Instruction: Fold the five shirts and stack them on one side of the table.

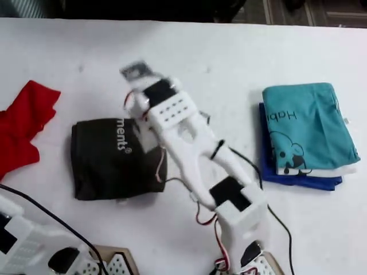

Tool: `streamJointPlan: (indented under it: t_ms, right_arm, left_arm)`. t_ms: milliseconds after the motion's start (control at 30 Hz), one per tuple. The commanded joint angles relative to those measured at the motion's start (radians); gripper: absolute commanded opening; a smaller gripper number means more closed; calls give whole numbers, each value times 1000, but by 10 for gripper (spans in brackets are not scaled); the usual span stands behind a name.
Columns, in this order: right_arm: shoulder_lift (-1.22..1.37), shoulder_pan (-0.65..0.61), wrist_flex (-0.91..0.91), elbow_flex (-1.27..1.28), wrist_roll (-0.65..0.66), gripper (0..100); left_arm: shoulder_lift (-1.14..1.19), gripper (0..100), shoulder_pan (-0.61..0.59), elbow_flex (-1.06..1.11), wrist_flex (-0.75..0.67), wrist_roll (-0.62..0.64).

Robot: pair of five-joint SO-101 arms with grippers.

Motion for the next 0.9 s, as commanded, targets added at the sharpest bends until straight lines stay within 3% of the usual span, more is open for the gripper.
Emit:
streamJointPlan:
  t_ms: [0,100,400,500,733,867]
  right_arm:
    - [-12,-56,-47,37,-71,457]
    - [71,-93,-97,12,-135,488]
    - [395,-120,-128,-160,-226,414]
    - [484,-120,-94,-244,-224,335]
    - [602,-90,1,-416,-175,9]
    - [575,-47,4,-414,-115,18]
  left_arm:
    - [-45,27,7,-2,-14,6]
    - [-45,27,7,-2,-14,6]
    - [-45,27,1,-2,-14,2]
    - [-45,27,1,-2,-14,2]
    - [-47,27,-1,-2,-14,0]
    - [-47,27,-1,-2,-14,0]
